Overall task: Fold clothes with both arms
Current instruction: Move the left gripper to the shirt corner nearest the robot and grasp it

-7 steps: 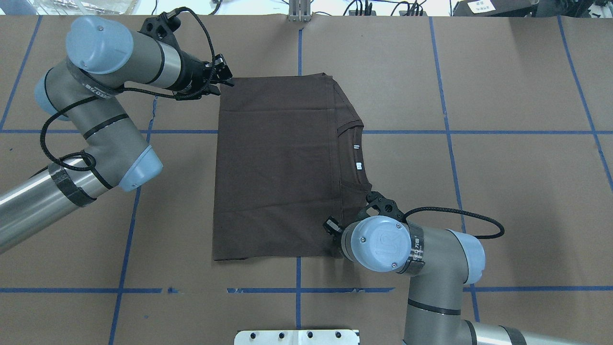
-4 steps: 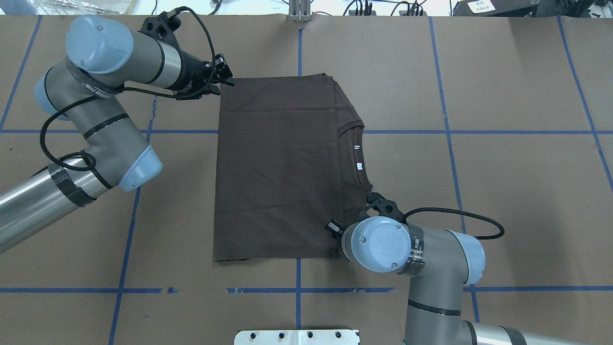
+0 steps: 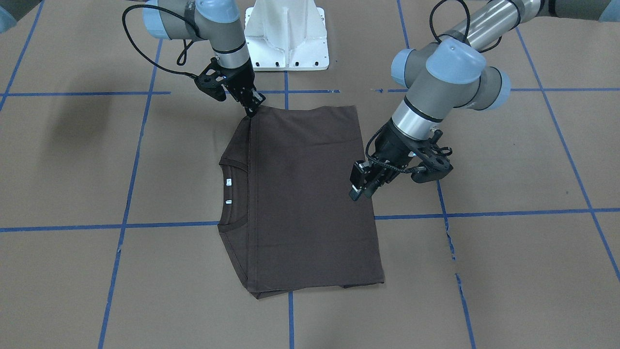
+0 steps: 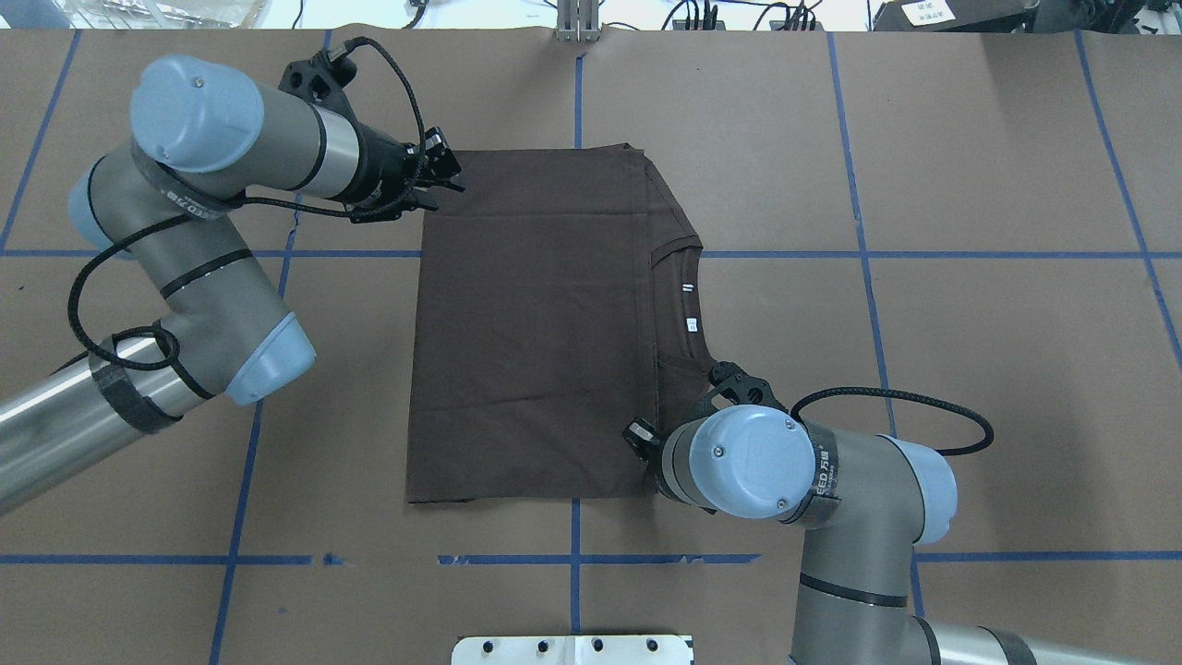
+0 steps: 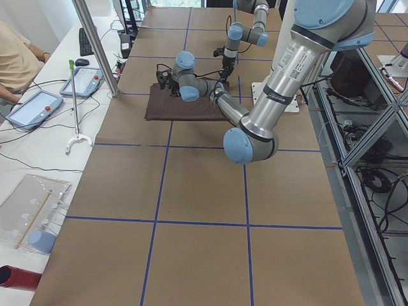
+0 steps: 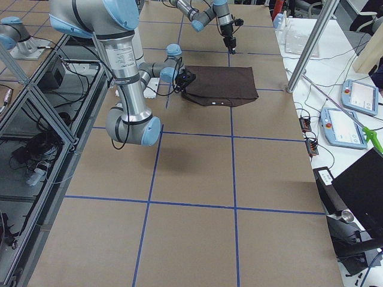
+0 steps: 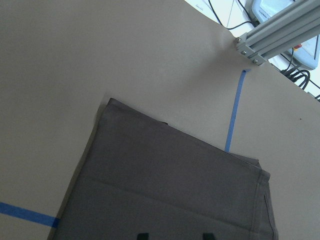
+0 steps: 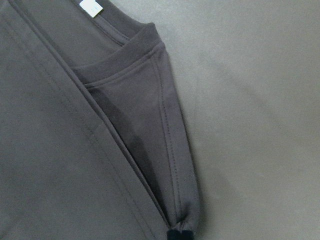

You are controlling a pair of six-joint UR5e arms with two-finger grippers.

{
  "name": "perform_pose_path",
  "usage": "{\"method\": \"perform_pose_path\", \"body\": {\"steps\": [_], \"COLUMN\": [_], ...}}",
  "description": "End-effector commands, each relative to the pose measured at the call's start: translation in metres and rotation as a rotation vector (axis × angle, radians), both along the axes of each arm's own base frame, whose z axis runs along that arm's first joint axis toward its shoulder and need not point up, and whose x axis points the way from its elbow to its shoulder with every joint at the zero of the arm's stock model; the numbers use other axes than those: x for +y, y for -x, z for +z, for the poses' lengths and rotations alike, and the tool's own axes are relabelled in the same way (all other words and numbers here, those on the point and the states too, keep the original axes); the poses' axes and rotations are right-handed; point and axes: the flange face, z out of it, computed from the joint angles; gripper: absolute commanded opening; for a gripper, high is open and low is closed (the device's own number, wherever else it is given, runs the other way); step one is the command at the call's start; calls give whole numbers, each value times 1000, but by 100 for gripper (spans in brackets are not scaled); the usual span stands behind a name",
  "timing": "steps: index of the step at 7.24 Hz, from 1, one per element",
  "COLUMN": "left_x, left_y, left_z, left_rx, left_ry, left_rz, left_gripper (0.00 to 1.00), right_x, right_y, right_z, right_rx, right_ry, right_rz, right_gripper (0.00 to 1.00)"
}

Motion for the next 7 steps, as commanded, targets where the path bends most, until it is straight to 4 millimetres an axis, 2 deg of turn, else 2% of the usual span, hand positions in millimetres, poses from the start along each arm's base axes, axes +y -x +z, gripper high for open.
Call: {"method": "perform_pose_path", "body": {"steps": [1,2,3,5,7], "left_x": [115,173,214,236,237], "left_y": [-18,-40,-56,-67,-73], "left_z": [24,56,95,96,98], "left_rx": [40,-15,-78,-79,-126], "left_ry": [91,104,146,179,193], "left_rz": [15,-2,18,36,38], "left_gripper": [49,49,49,50,50], "right_x": [0,1,1,2,2], "right_y": [-7,-9,-10,-9,-9], "right_z": [-6,-6,-5,-4,-4], "right_rx": [-17,-18,-17,-15,-15], "right_ry": [-3,-3,-3,-3,-3], "right_rz": [2,2,2,0,0], "right_gripper": [0,0,0,0,0]}}
